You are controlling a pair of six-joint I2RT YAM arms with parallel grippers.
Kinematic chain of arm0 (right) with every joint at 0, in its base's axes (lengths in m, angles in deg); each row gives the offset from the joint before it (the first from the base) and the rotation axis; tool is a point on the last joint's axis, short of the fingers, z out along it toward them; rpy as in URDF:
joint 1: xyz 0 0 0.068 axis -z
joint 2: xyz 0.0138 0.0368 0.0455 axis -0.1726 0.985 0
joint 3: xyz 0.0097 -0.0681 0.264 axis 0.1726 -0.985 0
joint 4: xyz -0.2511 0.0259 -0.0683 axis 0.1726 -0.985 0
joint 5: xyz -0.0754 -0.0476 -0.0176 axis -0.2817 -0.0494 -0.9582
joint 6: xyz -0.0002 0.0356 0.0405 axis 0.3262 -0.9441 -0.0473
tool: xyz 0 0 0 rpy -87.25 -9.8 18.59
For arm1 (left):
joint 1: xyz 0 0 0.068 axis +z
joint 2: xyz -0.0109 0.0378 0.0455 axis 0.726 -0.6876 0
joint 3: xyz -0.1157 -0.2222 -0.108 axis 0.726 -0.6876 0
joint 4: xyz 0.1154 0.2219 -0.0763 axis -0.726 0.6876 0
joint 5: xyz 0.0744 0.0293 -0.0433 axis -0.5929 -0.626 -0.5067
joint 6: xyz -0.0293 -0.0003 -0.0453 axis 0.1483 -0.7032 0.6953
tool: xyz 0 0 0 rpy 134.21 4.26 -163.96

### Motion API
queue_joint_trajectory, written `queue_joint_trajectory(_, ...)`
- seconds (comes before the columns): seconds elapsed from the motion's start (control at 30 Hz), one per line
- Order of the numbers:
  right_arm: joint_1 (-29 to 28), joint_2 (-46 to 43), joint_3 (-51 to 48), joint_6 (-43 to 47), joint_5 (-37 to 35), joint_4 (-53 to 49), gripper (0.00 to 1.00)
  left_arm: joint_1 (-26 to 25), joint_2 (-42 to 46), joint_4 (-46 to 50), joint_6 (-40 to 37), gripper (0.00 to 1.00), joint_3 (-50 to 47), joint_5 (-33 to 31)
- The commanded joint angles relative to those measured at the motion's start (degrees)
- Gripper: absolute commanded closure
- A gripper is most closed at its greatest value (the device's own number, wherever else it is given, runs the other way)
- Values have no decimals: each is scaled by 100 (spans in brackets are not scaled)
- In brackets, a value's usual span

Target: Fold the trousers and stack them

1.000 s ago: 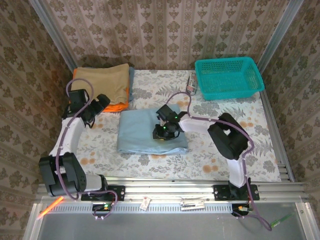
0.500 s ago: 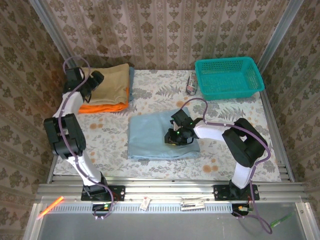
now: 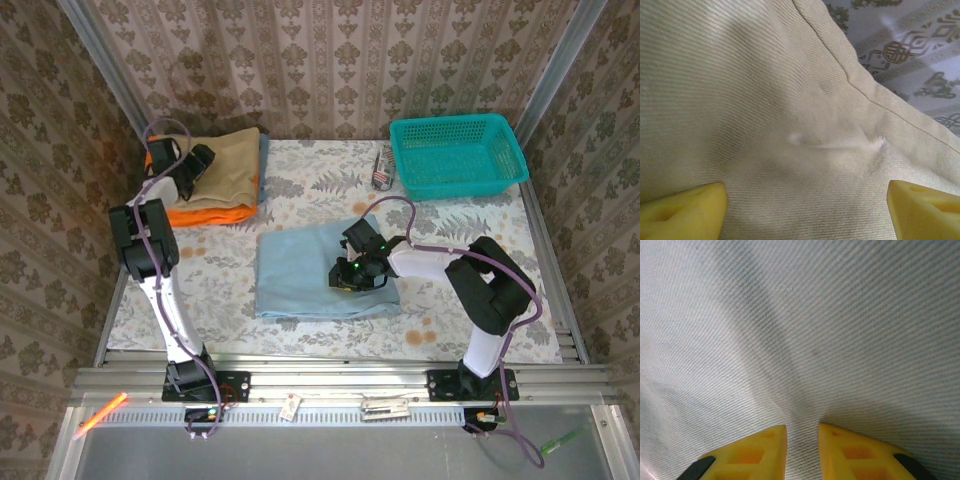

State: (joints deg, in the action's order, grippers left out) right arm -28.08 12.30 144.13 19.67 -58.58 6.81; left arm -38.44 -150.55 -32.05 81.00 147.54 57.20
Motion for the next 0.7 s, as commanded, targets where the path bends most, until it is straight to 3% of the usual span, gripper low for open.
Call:
queue_joint_trajectory(0.0,-39,-153,-143,-87,34,-609,74,-666,-130,-165,952,18,-1080,345)
queue_joint_trajectory(0.3,-30,-439,-328,59,90,-754,74,-1723,605,-2116,2168,18,-3450,-527)
queue_joint_trajectory(0.67,-94,-762,-726,61,156,-712,74,-1905,1588,-2542,2205,18,-4682,-537)
